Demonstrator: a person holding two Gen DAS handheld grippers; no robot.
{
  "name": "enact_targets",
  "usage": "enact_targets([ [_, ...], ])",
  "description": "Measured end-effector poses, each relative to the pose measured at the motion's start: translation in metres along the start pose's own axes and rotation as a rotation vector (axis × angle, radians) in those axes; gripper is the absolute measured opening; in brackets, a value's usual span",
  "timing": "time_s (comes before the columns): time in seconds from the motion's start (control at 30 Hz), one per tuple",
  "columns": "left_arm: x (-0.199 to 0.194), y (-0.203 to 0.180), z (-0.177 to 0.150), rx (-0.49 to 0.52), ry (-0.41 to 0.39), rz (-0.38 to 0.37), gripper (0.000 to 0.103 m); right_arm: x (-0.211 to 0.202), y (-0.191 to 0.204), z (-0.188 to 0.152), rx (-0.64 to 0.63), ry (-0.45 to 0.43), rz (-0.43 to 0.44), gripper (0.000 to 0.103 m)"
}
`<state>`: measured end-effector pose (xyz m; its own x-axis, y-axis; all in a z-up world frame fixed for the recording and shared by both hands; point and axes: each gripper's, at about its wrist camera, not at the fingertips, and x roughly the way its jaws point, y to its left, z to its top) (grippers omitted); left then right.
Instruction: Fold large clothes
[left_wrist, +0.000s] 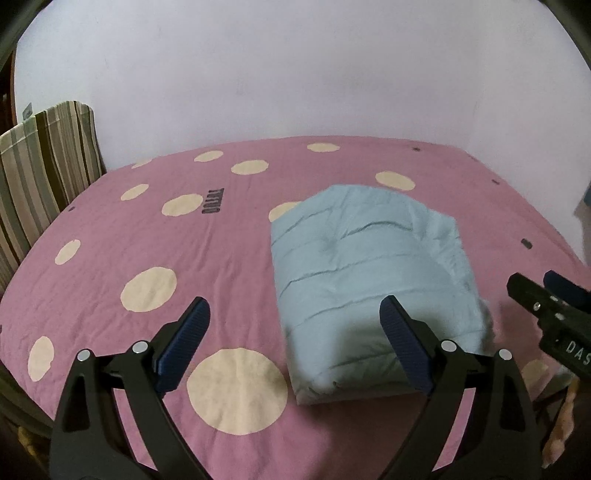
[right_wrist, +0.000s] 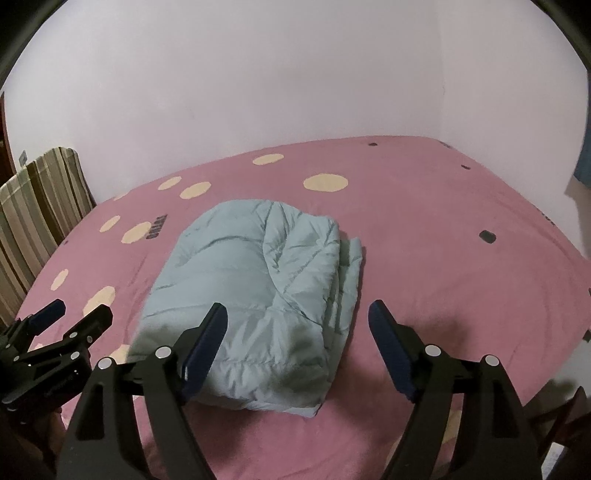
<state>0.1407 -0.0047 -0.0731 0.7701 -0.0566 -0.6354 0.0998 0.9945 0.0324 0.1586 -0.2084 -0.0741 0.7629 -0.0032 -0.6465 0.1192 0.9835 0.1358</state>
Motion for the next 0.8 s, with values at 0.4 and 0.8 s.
enact_targets([
  [0.4, -0.015, 0.004, 0.001, -0.031, -0.022, -0.019, 0.094, -0.014, 0.008, -0.002, -0.008, -0.025, -0.006, 0.078],
  [0.8, -0.018, 0.004, 0.002, -0.041, -0.025, -0.025, 0.094, -0.018, 0.014, -0.003, -0.014, -0.036, -0.007, 0.078],
])
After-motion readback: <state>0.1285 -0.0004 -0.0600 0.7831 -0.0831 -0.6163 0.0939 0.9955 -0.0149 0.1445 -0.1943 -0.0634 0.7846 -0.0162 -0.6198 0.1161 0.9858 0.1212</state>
